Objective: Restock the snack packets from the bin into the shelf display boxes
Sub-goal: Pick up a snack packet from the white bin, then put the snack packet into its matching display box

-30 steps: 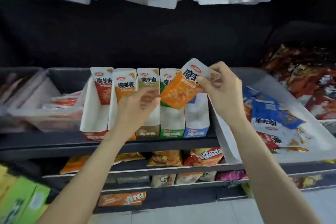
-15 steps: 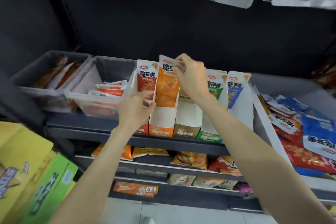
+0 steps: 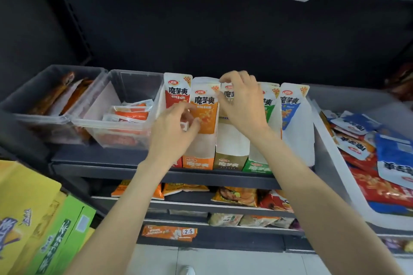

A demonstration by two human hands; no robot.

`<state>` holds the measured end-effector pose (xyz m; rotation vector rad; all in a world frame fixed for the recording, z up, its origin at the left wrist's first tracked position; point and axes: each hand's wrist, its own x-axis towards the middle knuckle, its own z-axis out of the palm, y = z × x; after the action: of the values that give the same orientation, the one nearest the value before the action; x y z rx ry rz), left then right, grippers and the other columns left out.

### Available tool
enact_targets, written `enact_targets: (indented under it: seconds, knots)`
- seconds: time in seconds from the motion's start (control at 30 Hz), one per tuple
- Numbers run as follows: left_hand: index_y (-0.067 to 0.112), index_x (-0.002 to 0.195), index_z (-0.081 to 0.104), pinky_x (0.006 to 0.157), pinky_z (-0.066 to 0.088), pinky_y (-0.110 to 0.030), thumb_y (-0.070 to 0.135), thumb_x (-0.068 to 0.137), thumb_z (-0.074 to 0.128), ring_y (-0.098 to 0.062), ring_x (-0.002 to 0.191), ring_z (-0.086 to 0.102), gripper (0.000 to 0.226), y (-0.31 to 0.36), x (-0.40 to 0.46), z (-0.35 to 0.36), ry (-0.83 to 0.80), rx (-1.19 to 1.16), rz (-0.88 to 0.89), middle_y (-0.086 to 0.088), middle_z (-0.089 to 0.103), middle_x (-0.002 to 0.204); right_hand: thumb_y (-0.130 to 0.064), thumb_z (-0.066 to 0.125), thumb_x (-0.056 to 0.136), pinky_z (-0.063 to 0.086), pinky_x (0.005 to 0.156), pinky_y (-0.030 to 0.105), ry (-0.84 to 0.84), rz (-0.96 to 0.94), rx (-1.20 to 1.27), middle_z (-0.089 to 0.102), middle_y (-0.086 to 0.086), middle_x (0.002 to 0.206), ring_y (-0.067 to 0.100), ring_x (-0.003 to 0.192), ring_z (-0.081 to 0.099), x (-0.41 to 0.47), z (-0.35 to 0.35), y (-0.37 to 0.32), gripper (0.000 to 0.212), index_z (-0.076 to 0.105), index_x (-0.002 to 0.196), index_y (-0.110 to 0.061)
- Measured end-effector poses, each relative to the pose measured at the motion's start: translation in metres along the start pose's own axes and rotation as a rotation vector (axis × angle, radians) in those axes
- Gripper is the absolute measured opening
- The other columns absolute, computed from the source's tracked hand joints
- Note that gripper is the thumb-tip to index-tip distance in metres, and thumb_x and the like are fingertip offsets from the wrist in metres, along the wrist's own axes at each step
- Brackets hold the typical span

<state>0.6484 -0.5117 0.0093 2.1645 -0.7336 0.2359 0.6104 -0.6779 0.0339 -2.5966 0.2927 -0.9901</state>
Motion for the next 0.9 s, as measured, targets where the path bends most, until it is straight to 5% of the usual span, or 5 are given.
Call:
enact_targets:
  seconds: [0.13, 0.3, 0.47, 0.73, 0.9]
  knots:
    - [0.026, 0.106, 0.062, 0.069, 0.050, -0.013, 0.025, 0.091, 0.058, 0.000, 0.081, 0.059, 0.015, 0.043, -0.007, 0.011, -0.040, -0.274, 0.294, 0.023, 0.060, 0.087, -0.022, 0.058, 0.090, 0.054, 0.072, 0.035, -0.118, 0.103, 0.096, 0.066, -0.009, 0.085, 0.008, 0.079, 0.062, -0.050, -0.082, 0.009, 0.010, 0.062, 0.099, -0.021]
    - [0.014, 0.099, 0.070, 0.086, 0.032, -0.010, 0.027, 0.089, 0.054, -0.002, 0.090, 0.050, 0.023, 0.109, -0.007, 0.056, -0.180, -0.300, 0.635, 0.013, 0.061, 0.088, -0.017, 0.062, 0.089, 0.051, 0.077, 0.023, -0.088, 0.292, -0.042, 0.067, -0.005, 0.103, 0.008, 0.087, 0.064, -0.097, -0.174, 0.065, 0.023, 0.066, 0.112, -0.019]
    - [0.027, 0.114, 0.064, 0.086, 0.039, -0.026, 0.041, 0.090, 0.057, -0.010, 0.106, 0.051, 0.028, 0.172, -0.005, 0.121, -0.575, -0.141, 0.671, 0.011, 0.064, 0.108, -0.023, 0.064, 0.088, 0.046, 0.078, 0.036, -0.256, 0.515, -0.411, 0.064, 0.010, 0.117, 0.030, 0.099, 0.062, -0.131, -0.235, 0.147, 0.032, 0.064, 0.120, -0.021]
    - [0.023, 0.147, 0.030, 0.110, 0.027, -0.032, 0.056, 0.083, 0.062, -0.015, 0.139, 0.028, 0.080, 0.236, -0.010, 0.203, -1.054, 0.133, 0.789, 0.003, 0.029, 0.154, -0.053, 0.060, 0.082, 0.015, 0.115, 0.026, -0.617, 0.526, -0.232, 0.026, -0.005, 0.155, 0.012, 0.143, 0.021, -0.176, -0.257, 0.205, 0.080, 0.027, 0.148, -0.022]
    - [0.026, 0.142, 0.042, 0.107, 0.030, -0.032, 0.055, 0.083, 0.061, -0.013, 0.135, 0.036, 0.068, 0.238, 0.000, 0.210, -1.038, 0.126, 0.850, 0.005, 0.040, 0.148, -0.061, 0.052, 0.083, 0.036, 0.105, 0.033, -0.564, 0.383, -0.323, 0.052, -0.005, 0.136, 0.016, 0.126, 0.046, -0.176, -0.259, 0.210, 0.058, 0.053, 0.131, -0.029]
